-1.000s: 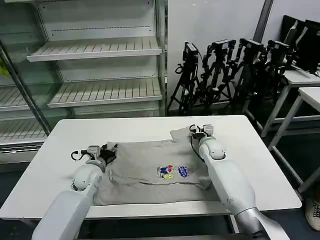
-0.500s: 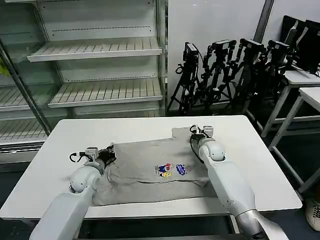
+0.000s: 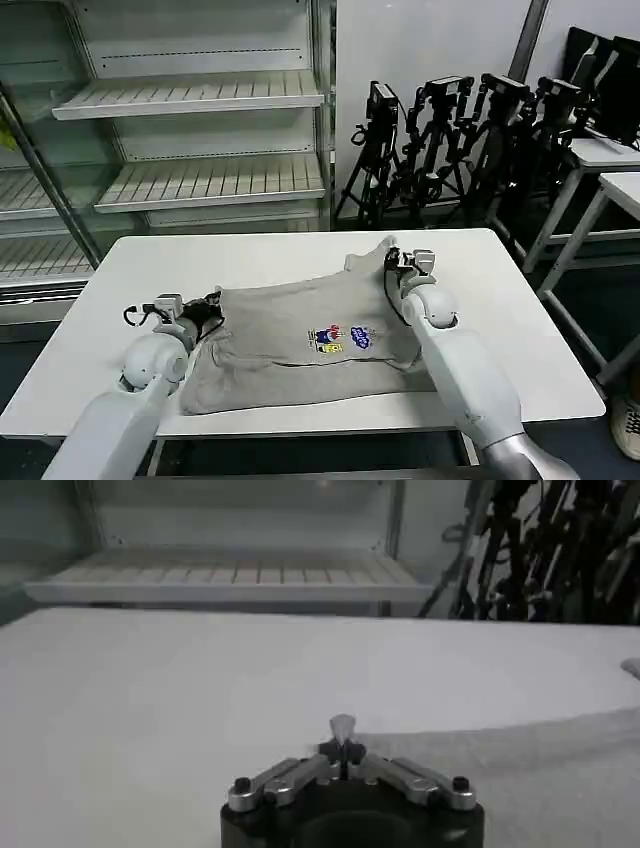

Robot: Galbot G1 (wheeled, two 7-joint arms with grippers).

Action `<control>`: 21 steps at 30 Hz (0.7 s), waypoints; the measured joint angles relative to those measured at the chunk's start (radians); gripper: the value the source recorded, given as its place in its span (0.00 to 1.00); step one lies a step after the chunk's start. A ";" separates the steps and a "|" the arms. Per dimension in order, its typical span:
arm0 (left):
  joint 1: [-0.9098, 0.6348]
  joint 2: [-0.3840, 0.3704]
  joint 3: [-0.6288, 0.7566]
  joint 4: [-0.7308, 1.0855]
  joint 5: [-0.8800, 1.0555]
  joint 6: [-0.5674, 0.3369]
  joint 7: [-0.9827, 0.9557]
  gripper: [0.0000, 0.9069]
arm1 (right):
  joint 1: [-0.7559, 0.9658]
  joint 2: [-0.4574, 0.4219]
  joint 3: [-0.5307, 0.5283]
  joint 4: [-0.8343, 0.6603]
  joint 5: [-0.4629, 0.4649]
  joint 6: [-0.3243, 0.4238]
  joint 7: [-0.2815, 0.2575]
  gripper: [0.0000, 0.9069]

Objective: Fold and organize the clothes.

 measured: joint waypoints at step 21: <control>0.274 0.050 -0.087 -0.360 0.080 -0.015 0.005 0.01 | -0.449 -0.153 0.174 0.502 -0.078 0.053 -0.033 0.00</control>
